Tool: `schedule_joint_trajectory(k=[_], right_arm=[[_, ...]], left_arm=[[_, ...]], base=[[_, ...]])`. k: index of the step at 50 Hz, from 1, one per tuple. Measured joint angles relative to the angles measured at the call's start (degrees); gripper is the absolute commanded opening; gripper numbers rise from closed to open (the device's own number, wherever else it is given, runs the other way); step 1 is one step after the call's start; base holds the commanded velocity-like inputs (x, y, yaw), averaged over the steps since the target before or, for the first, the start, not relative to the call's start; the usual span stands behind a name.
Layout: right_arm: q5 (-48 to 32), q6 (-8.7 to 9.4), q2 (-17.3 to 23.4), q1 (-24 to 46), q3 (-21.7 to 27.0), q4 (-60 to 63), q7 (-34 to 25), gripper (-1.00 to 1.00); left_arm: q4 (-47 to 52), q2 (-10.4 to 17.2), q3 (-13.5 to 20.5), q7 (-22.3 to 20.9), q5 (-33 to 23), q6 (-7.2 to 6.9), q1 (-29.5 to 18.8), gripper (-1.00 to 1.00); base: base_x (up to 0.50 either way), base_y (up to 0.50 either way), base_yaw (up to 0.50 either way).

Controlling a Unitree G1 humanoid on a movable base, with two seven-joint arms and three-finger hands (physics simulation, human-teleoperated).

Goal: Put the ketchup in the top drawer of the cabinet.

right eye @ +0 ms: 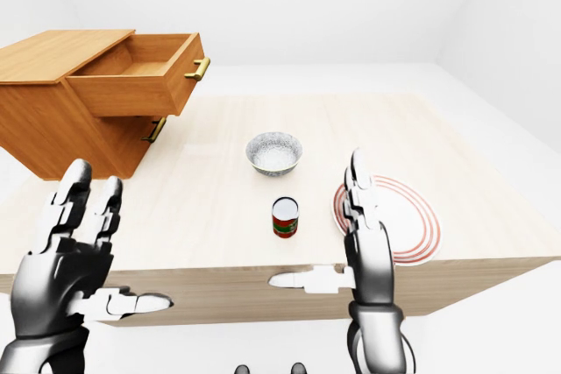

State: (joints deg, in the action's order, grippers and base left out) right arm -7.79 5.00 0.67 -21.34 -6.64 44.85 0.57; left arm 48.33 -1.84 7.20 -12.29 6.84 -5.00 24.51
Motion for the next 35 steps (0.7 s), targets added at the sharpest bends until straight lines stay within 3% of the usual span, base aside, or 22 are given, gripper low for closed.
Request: schedule_joint_trajectory(k=[12,35], right_arm=[[-2.7,0.0,2.7,-6.4,-5.1,11.5,3.2,1.0],[-2.8,0.0,3.6,-9.1,-5.9,15.1,3.6,1.0]], left_arm=[[11.1,-3.6,3.3,-5.5,3.0,0.0,7.1,1.0],[11.7,-8.1,7.1,-11.7,5.8,0.0,11.0,1.0]], base=[[0.02,0.0,0.0],[0.46,0.0,0.0]])
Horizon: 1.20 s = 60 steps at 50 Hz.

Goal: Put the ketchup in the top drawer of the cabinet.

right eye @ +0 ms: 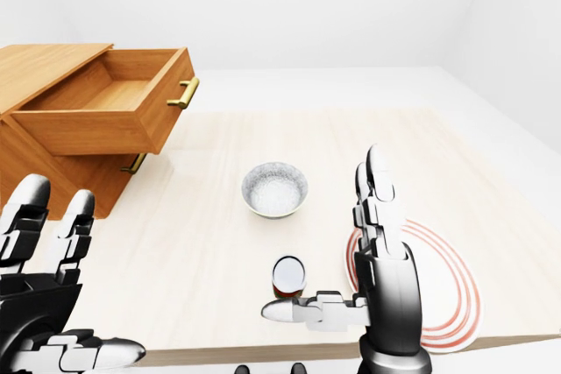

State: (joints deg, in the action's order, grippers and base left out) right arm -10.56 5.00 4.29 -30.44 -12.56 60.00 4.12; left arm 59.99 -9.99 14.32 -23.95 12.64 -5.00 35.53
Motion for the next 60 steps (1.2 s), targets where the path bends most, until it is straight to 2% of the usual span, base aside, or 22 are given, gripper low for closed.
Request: schedule_joint_trajectory(k=[8,16,60], right_arm=[[0.3,0.0,-0.3,0.1,0.4,0.0,-0.2,1.0],[0.4,0.0,-0.6,0.4,0.8,0.0,-0.1,1.0],[-2.0,0.0,-0.5,1.2,0.0,-0.2,0.8,1.0]], left_arm=[[0.0,-0.4,0.4,-0.5,0.2,0.0,0.0,1.0],[0.0,-0.8,0.8,-0.8,0.3,0.0,0.0,1.0],[0.0,-1.6,1.9,-1.8,0.7,0.0,-0.1,1.0]], base=[[0.41,0.0,0.0],[0.02,0.0,0.0],[0.0,0.5,0.0]])
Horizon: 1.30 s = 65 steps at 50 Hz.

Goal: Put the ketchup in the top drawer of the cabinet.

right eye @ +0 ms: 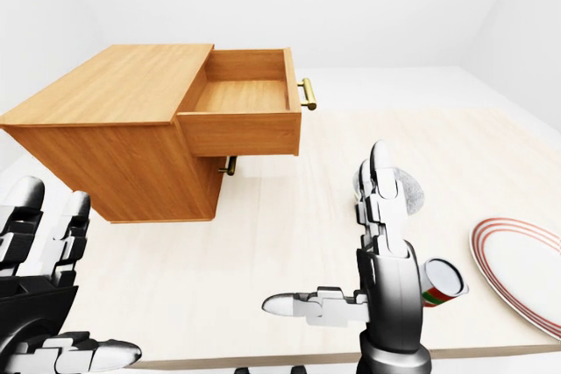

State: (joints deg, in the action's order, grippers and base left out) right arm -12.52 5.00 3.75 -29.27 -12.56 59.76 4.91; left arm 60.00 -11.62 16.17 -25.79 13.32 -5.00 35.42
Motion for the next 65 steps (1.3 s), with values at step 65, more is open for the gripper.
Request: schedule_joint_trajectory(k=[65], right_arm=[[-2.9,0.0,-10.8,0.0,28.8,0.2,-28.7,1.0]], left_arm=[[0.0,2.4,-3.1,2.9,-1.7,0.0,-0.5,1.0]], base=[[0.09,0.02,0.0]])
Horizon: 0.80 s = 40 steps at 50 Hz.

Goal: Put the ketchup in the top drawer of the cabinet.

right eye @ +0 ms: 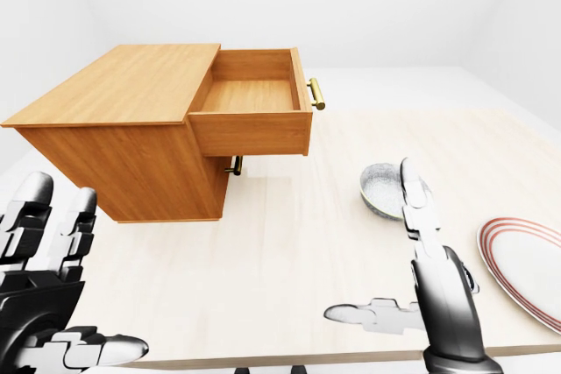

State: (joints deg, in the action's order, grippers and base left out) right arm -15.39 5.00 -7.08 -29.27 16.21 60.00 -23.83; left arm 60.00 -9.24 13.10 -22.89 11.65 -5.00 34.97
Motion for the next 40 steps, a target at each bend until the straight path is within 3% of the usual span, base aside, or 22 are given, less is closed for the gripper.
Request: schedule_joint_trajectory(k=[9,18,28,40], right_arm=[[0.6,0.0,-0.8,4.0,13.9,0.0,-10.0,1.0],[1.5,0.0,0.3,5.6,22.1,0.0,-16.0,1.0],[1.7,0.0,2.1,7.4,30.8,0.0,-16.2,1.0],[-0.1,0.0,6.3,10.1,36.9,0.0,-16.2,1.0]], left_arm=[[0.0,0.4,-0.7,0.4,-0.2,0.0,0.4,1.0],[0.0,0.6,-0.7,0.6,0.1,0.0,0.5,1.0],[0.0,0.5,-0.3,0.5,0.2,0.0,0.2,1.0],[0.0,0.5,-0.5,0.6,-0.1,0.0,0.1,1.0]], base=[[0.0,0.0,0.0],[0.0,0.0,0.0],[0.0,0.0,0.0],[0.0,0.0,0.0]])
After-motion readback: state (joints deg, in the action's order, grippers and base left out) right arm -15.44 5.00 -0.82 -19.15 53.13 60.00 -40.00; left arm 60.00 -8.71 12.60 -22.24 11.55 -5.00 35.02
